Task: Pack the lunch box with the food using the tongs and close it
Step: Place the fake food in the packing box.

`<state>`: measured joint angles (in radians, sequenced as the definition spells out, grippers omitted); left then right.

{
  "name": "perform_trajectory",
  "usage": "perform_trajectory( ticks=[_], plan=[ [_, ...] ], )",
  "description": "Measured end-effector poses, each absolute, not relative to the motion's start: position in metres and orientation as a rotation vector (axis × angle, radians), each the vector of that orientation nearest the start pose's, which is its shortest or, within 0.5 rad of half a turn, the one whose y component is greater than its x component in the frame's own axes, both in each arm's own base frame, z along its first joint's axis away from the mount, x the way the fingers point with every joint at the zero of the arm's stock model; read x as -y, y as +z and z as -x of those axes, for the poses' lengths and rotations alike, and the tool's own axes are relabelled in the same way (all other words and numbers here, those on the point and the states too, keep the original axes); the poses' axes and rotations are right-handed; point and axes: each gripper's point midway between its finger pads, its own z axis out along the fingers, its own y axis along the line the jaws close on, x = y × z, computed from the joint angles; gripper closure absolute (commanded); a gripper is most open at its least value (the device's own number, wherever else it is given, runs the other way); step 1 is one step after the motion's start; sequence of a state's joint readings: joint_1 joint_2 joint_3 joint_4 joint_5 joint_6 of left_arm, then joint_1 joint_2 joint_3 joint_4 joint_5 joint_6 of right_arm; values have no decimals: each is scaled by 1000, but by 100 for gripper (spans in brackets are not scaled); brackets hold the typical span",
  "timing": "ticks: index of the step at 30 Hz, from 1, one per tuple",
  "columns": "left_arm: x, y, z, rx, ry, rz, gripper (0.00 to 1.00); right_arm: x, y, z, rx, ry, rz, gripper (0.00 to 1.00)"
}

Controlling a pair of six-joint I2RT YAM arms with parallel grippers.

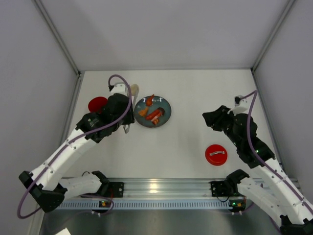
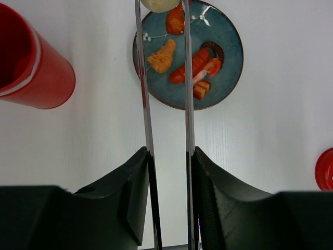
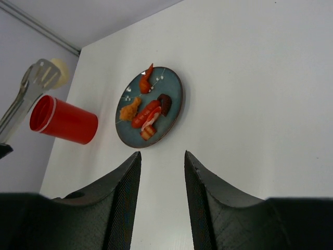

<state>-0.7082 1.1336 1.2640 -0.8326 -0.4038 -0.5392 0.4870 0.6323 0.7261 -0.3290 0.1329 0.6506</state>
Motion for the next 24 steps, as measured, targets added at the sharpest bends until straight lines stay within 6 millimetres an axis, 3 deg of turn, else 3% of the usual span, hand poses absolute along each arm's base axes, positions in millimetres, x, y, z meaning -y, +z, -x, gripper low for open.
perform_trajectory(
  ticks=[9, 14, 24],
  plan=[
    [111, 280, -235, -2145, -167, 205, 61, -143, 252, -253, -1884, 701, -234, 62],
    [83, 277, -215, -2128, -129, 304, 60, -148, 248, -256, -1902, 711, -224, 63],
    [61, 251, -198, -2160, -53, 415, 60, -156, 238, -260, -1915, 749, -227, 64]
  ],
)
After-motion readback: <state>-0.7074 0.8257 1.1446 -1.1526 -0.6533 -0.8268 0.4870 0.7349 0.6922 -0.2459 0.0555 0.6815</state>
